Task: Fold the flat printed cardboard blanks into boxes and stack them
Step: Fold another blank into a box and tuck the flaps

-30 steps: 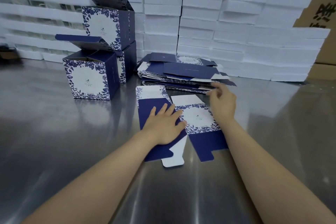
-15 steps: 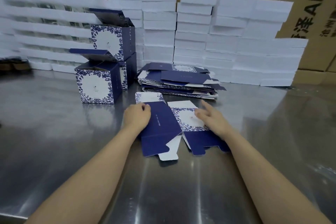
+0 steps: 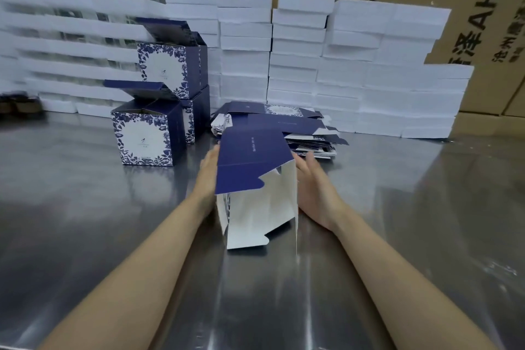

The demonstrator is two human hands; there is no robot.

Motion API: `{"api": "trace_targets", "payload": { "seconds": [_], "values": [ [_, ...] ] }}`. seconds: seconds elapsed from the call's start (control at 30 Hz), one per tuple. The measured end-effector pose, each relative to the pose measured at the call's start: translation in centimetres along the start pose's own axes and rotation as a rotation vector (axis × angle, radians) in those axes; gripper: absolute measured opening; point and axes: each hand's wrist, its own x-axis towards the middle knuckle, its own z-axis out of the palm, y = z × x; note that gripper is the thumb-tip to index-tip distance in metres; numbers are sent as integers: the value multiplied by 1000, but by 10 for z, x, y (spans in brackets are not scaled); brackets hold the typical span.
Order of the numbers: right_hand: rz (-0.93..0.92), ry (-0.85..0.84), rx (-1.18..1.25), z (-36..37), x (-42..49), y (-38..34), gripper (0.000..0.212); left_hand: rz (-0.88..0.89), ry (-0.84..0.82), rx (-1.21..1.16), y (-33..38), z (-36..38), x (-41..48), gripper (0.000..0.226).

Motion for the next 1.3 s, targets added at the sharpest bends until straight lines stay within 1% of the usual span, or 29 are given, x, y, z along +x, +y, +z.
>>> {"api": "trace_targets", "payload": {
  "seconds": [0.07, 0.13, 0.17, 0.2, 0.23, 0.3, 0.33, 0.37, 0.43, 0.53, 0.57, 0.6, 0.67, 0.7, 0.73, 0.77, 0.8, 0.83, 0.87, 0.93, 0.97, 1.03, 1.07, 1.1, 1.17, 1.2, 1.23, 1.27, 1.3],
  "values": [
    [-4, 72, 111, -4, 1, -5, 75, 36, -71, 112, -1, 2, 2, 25],
    [29, 134, 152, -5, -1, -14, 73, 96, -108, 122, 4, 6, 2, 41],
    [48, 152, 120, -3, -3, -20, 64, 92, -127, 100, 7, 8, 0, 39],
    [79, 156, 66, -3, -4, -24, 50, 69, -154, 72, 8, 9, 0, 29],
    [98, 140, 30, -1, -7, -28, 42, 27, -189, 49, 7, 11, -1, 27],
    [101, 90, 18, -9, -11, -30, 56, -39, -233, 65, -1, 9, 0, 51],
    [105, 65, 38, -14, -11, -30, 60, -37, -238, 97, -5, 9, 0, 58],
    [100, 73, 63, -15, -11, -32, 59, -24, -256, 126, -6, 10, -1, 61],
    [81, 83, 71, -20, -9, -31, 48, -21, -309, 145, -5, 13, -3, 60],
    [82, 40, 39, -19, -9, -32, 40, -27, -269, 103, -2, 15, 0, 48],
    [64, 68, 52, -17, -10, -34, 38, -49, -240, 68, -2, 14, 2, 49],
    [26, 133, 91, -20, -8, -32, 36, -84, -203, 25, -4, 13, 6, 50],
    [-78, 268, 227, -22, -4, -32, 35, -91, -104, 14, -6, 9, 7, 42],
    [-129, 314, 302, -23, -3, -32, 31, -58, -50, 20, -6, 6, 6, 34],
    [-169, 322, 392, -22, -1, -29, 25, -12, -2, -15, -6, 4, 6, 26],
    [-188, 338, 484, -19, 2, -26, 21, 7, 2, -99, -3, 4, 6, 21],
    [-217, 348, 563, -19, 5, -23, 20, 7, -33, -198, 1, 6, 4, 22],
    [-237, 359, 631, -18, 5, -20, 23, 17, -90, -268, 5, 9, 1, 29],
    [-244, 348, 670, -19, 6, -17, 30, 46, -155, -307, 10, 14, -3, 39],
    [-248, 194, 660, -17, 2, -13, 40, 163, -265, -287, 16, 28, -12, 56],
    [-248, 115, 654, -15, 0, -11, 39, 212, -313, -271, 17, 35, -17, 62],
    [-208, 55, 676, -14, -1, -9, 31, 241, -363, -251, 21, 44, -25, 72],
    [-184, 80, 679, -15, -1, -8, 27, 229, -341, -257, 21, 45, -25, 71],
    [-152, 132, 665, -17, 1, -8, 27, 214, -287, -249, 21, 45, -24, 60],
    [-106, 245, 525, -21, 4, -7, 43, 228, -140, -164, 18, 42, -20, 27],
    [-107, 301, 418, -22, 7, -4, 50, 261, -62, -81, 16, 40, -19, 25],
    [-138, 340, 299, -21, 9, -2, 53, 277, 14, -6, 13, 39, -19, 35],
    [-166, 361, 171, -20, 10, 0, 51, 267, 81, 17, 12, 37, -20, 43],
    [-191, 353, 75, -17, 10, 2, 46, 270, 137, 7, 11, 36, -21, 43]
  ]
}}
